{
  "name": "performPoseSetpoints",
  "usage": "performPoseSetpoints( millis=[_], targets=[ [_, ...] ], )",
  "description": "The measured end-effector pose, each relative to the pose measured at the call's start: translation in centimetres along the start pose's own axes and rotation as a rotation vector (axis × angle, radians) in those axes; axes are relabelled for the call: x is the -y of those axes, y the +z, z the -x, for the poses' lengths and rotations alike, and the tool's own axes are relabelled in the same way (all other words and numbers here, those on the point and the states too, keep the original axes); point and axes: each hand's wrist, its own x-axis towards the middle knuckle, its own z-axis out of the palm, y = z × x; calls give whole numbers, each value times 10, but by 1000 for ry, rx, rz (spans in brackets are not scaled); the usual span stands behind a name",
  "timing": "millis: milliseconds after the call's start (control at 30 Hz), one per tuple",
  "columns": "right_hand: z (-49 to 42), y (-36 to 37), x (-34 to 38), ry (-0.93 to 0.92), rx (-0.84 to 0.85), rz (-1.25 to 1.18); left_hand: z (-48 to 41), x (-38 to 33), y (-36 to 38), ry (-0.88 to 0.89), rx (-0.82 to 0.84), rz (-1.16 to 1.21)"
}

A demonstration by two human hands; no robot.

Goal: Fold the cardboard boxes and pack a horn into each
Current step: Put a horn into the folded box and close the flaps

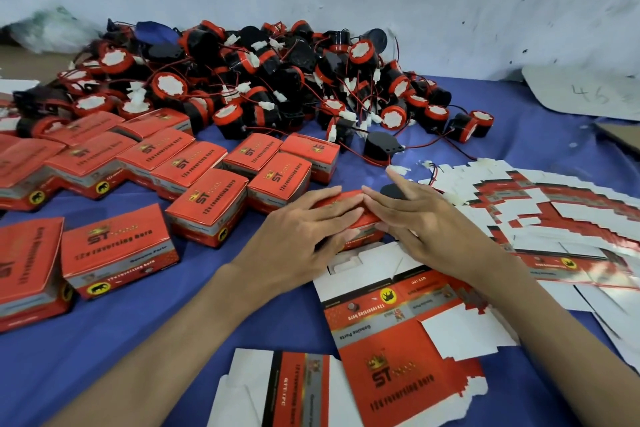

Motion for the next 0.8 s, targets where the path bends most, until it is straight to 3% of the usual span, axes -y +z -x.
performPoseSetpoints(
  millis=[100, 200, 267, 333, 367, 400, 467, 533, 600, 667, 700, 800],
  targets=[
    [-2, -7, 11, 53, 132, 29, -2, 0, -2, -76, 76, 75],
    [-4, -21, 24, 119, 338, 323, -6, -4, -1, 25, -28, -41],
    [6, -33, 48, 80, 137, 292, -7, -6, -6, 82, -135, -125],
    [8, -7, 96, 120, -98, 89, -10, -4, -17, 78, -294, -224],
    [-12, -3, 113, 258, -114, 33, -11, -4, -21, 44, -370, -253],
    [-24, -3, 123, 444, 11, -9, -11, -3, -25, 7, -421, -259],
    [-49, 51, 155, 988, -41, 89, -6, 0, -25, -28, -370, -265],
    [-104, 81, 161, 1087, 6, 124, 1, 3, -19, -36, -203, -322],
    [-56, 64, 158, 850, 81, 67, 3, 7, -16, -74, -83, -386],
    [7, 34, 172, 465, 163, -61, 1, 11, -17, -121, -37, -427],
    [21, 16, 177, 264, 200, -5, -1, 13, -17, -142, -26, -433],
    [12, -25, 117, -94, 619, 118, -5, 18, -16, -194, -5, -416]
  ],
)
